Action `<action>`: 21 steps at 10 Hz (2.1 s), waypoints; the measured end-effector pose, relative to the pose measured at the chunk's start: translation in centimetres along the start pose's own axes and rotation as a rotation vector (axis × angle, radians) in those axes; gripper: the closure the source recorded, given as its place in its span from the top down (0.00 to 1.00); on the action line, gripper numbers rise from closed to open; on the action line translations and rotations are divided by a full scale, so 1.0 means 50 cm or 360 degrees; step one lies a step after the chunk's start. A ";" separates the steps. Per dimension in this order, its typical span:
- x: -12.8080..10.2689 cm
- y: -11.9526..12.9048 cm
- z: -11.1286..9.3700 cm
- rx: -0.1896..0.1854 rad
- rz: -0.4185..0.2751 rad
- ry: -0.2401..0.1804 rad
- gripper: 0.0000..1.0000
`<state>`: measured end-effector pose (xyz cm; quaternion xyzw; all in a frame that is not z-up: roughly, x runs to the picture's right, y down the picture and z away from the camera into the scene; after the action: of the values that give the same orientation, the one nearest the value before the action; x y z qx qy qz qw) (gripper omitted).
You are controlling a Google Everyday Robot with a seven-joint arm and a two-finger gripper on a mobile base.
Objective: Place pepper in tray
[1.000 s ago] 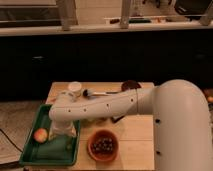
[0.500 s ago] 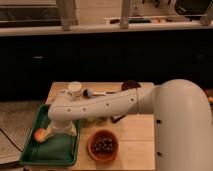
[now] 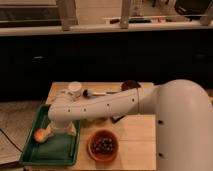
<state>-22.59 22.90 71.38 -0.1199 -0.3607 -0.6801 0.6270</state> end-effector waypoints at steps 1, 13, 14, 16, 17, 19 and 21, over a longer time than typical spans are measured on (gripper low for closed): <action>0.001 0.001 0.000 0.0006 0.0001 0.0001 0.80; 0.004 0.010 0.001 0.0028 0.0001 0.0009 0.80; 0.004 0.010 0.001 0.0028 0.0001 0.0009 0.80; 0.005 0.011 0.001 0.0029 0.0002 0.0009 0.80; 0.005 0.011 0.001 0.0029 0.0002 0.0009 0.80; 0.005 0.011 0.001 0.0029 0.0002 0.0009 0.80; 0.005 0.011 0.001 0.0029 0.0002 0.0009 0.80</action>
<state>-22.15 22.77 71.74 -0.1124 -0.3649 -0.6767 0.6295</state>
